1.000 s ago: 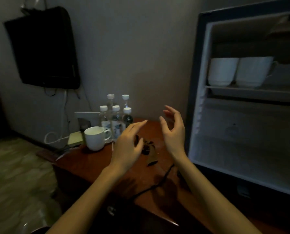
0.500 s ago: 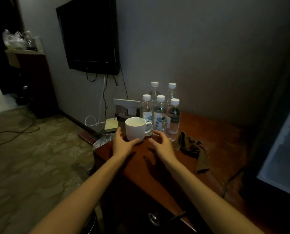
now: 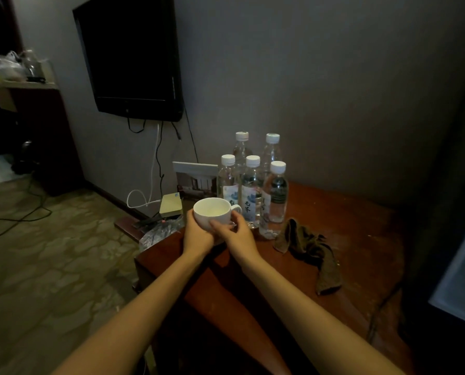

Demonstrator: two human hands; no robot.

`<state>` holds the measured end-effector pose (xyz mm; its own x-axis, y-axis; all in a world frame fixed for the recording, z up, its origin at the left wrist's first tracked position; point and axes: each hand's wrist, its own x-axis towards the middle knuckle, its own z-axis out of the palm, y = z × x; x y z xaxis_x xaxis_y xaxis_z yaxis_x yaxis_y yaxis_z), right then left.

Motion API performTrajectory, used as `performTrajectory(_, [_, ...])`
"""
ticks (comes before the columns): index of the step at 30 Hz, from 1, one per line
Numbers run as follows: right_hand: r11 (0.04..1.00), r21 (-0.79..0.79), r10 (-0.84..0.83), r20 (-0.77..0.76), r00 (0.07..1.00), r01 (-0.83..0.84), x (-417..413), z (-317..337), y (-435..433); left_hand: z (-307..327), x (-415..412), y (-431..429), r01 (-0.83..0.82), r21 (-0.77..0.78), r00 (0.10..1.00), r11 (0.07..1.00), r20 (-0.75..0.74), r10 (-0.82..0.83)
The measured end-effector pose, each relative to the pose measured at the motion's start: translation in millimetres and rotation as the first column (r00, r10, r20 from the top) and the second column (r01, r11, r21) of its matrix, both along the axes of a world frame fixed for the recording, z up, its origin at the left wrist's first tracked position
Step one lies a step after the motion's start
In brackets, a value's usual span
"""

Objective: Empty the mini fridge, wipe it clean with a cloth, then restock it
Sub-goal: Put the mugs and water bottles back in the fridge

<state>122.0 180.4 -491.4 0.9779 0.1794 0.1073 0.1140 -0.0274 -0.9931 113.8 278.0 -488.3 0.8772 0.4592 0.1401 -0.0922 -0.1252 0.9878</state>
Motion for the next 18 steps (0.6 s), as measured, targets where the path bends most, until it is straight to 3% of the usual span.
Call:
performTrajectory(4, [1.0,0.02,-0.01,-0.011,1.0,0.01,-18,5,-8,-1,-23,-13,-0.012,0.074,1.0,0.997,-0.002,0.012])
performTrajectory(10, [0.999,-0.005,-0.037,0.094,0.995,0.038,-55,30,-44,14,-62,-49,-0.057,0.193,0.995,0.98,0.091,0.04])
performTrajectory(14, [0.987,0.048,-0.158,0.293,0.943,0.151,-79,55,-80,44,-88,-76,0.037,0.318,0.969,0.947,0.22,-0.111])
performTrajectory(18, [0.97,0.027,-0.227,0.458,0.86,0.242,-110,99,-134,75,-109,-115,0.139,0.321,0.896,0.937,0.363,-0.257])
